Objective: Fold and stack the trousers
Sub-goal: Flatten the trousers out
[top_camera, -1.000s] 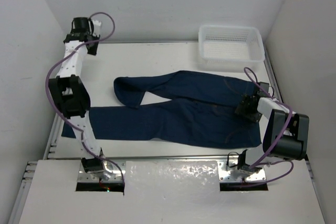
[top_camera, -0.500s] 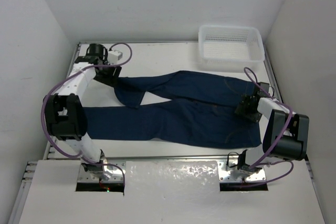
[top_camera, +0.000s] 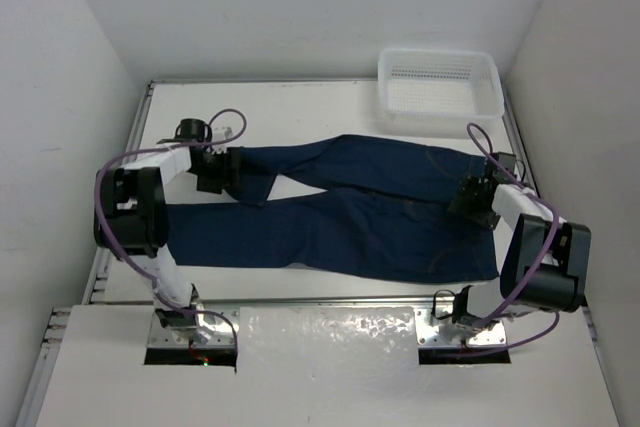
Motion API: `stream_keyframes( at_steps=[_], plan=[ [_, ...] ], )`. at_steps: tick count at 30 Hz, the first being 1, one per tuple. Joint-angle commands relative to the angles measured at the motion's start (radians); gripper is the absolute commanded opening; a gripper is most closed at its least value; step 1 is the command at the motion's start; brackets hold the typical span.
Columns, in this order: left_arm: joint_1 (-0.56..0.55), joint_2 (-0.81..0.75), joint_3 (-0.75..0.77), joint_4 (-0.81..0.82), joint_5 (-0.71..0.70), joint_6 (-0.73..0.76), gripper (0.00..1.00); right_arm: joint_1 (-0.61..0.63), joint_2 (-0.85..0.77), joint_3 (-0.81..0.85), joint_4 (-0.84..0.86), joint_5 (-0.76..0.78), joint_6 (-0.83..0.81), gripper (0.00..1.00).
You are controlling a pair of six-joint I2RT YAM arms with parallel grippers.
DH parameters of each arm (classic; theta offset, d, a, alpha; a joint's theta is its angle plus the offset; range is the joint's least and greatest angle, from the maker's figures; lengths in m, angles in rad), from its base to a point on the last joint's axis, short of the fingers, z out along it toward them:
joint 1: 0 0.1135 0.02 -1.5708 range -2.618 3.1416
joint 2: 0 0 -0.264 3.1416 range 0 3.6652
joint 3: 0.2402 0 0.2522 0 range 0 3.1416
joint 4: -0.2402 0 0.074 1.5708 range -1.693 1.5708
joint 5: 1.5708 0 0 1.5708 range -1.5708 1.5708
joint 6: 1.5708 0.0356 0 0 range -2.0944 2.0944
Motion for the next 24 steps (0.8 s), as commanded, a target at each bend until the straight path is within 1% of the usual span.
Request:
stream_keyframes(
  at_steps=[1, 2, 3, 4, 5, 6, 8, 9, 10, 11, 12, 13, 14, 15, 16, 17, 18, 19, 21, 22, 24],
  plan=[
    [-0.002, 0.065, 0.054, 0.083, 0.066, -0.04, 0.68, 0.002, -0.042, 0.048, -0.021, -0.008, -0.016, 0.69],
    [-0.003, 0.072, 0.057, 0.084, 0.09, -0.034, 0.65, 0.002, -0.053, 0.045, -0.022, -0.008, -0.015, 0.69],
    [-0.003, 0.089, 0.055, 0.088, 0.091, -0.019, 0.57, 0.002, -0.059, 0.044, -0.021, -0.006, -0.012, 0.69],
    [-0.003, 0.097, 0.045, 0.1, 0.084, -0.011, 0.51, 0.002, -0.063, 0.041, -0.021, -0.005, -0.01, 0.69],
    [-0.003, 0.117, 0.037, 0.106, 0.062, -0.005, 0.36, 0.002, -0.07, 0.035, -0.018, -0.003, -0.006, 0.69],
    [-0.003, 0.126, 0.028, 0.12, 0.055, 0.004, 0.27, 0.002, -0.073, 0.03, -0.015, -0.002, 0.002, 0.7],
    [-0.003, 0.138, 0.029, 0.128, 0.029, 0.011, 0.06, 0.002, -0.076, 0.018, 0.0, -0.009, 0.008, 0.69],
    [0.0, 0.134, 0.037, 0.13, 0.015, 0.026, 0.0, 0.002, -0.071, 0.013, 0.004, -0.011, 0.011, 0.7],
    [0.004, 0.126, 0.076, 0.113, -0.001, 0.041, 0.0, 0.002, -0.067, 0.01, 0.011, -0.011, 0.011, 0.7],
    [0.01, 0.102, 0.106, 0.099, -0.058, 0.064, 0.0, 0.002, -0.057, 0.002, 0.014, -0.011, 0.01, 0.7],
    [0.012, 0.082, 0.139, 0.087, -0.118, 0.13, 0.0, 0.003, -0.045, -0.002, 0.016, -0.011, 0.008, 0.7],
    [0.01, 0.064, 0.207, 0.074, -0.18, 0.171, 0.0, 0.003, -0.006, -0.004, 0.001, -0.011, 0.005, 0.7],
    [0.01, 0.028, 0.241, 0.067, -0.296, 0.22, 0.0, 0.002, 0.018, 0.004, -0.012, -0.008, 0.002, 0.7],
    [0.01, 0.019, 0.315, 0.038, -0.346, 0.344, 0.0, 0.003, 0.038, 0.005, -0.019, -0.008, -0.001, 0.7],
    [0.009, 0.016, 0.357, 0.012, -0.424, 0.412, 0.0, 0.003, 0.059, -0.001, -0.013, -0.011, 0.001, 0.7],
    [0.007, 0.02, 0.399, -0.028, -0.452, 0.475, 0.0, 0.002, 0.062, -0.005, -0.006, -0.011, 0.005, 0.7],
    [0.007, 0.025, 0.476, -0.107, -0.48, 0.591, 0.0, 0.002, 0.061, -0.011, 0.011, -0.011, 0.01, 0.7],
    [0.004, 0.036, 0.509, -0.143, -0.538, 0.641, 0.0, 0.002, 0.061, -0.013, 0.016, 0.0, 0.013, 0.7],
    [0.003, 0.03, 0.532, -0.174, -0.61, 0.745, 0.0, 0.002, 0.064, -0.01, 0.017, 0.005, 0.016, 0.7],
    [0.003, 0.022, 0.522, -0.164, -0.667, 0.773, 0.0, 0.002, 0.065, -0.005, 0.019, 0.004, 0.017, 0.7],
    [0.001, -0.007, 0.479, -0.142, -0.701, 0.837, 0.0, 0.003, 0.067, -0.002, 0.025, -0.003, 0.014, 0.7]
  ],
)
